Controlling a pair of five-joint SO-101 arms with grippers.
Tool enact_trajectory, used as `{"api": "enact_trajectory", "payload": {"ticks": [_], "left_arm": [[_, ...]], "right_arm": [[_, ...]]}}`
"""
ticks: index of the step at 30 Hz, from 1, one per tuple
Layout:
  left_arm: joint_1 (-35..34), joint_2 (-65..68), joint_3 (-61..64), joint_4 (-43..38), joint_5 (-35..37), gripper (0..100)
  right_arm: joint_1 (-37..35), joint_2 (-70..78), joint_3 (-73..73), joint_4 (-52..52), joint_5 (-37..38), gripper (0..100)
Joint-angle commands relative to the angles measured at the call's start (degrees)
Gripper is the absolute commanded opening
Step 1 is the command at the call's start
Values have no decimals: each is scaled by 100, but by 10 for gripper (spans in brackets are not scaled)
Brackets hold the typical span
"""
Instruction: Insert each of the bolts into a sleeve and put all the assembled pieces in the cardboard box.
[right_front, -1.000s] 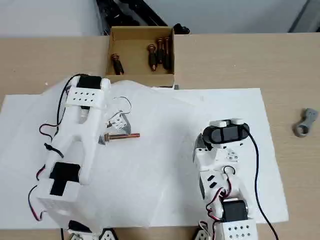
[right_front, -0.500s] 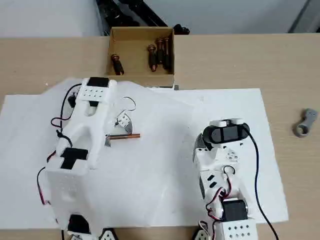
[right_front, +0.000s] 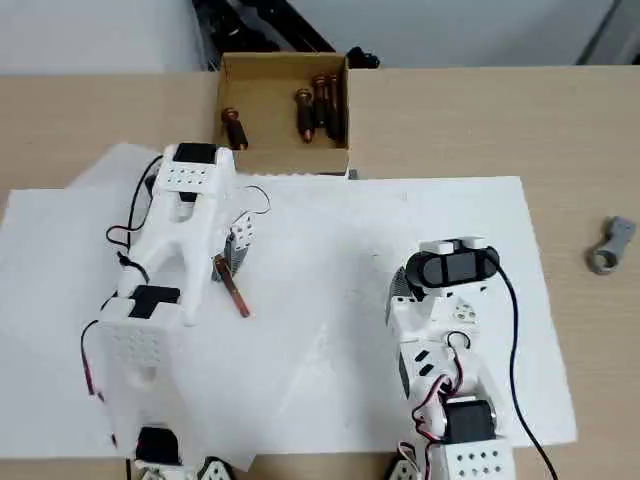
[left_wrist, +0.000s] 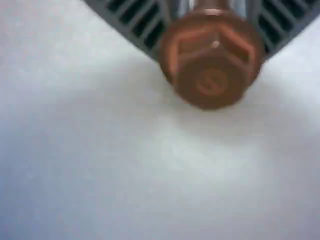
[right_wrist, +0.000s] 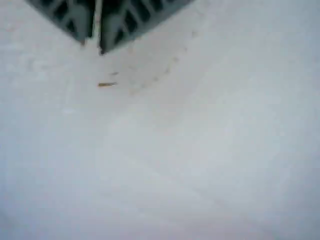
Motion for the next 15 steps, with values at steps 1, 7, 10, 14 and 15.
{"api": "enact_trajectory", "payload": {"ticks": [1, 7, 10, 14, 15], "left_arm": [[-193, 79, -4, 176, -185, 5], [-202, -554, -4, 185, -563, 5], [-185, -1451, -57, 176, -826, 5], [-185, -2681, -338, 167, -1459, 5], [-185, -2980, -391, 167, -1574, 6]], "right_arm": [[-22, 31, 79, 13, 9, 3], [-22, 31, 79, 13, 9, 3], [-22, -4, 79, 13, 9, 3], [-31, -4, 79, -31, 9, 3], [-40, -13, 79, -40, 9, 3]]}}
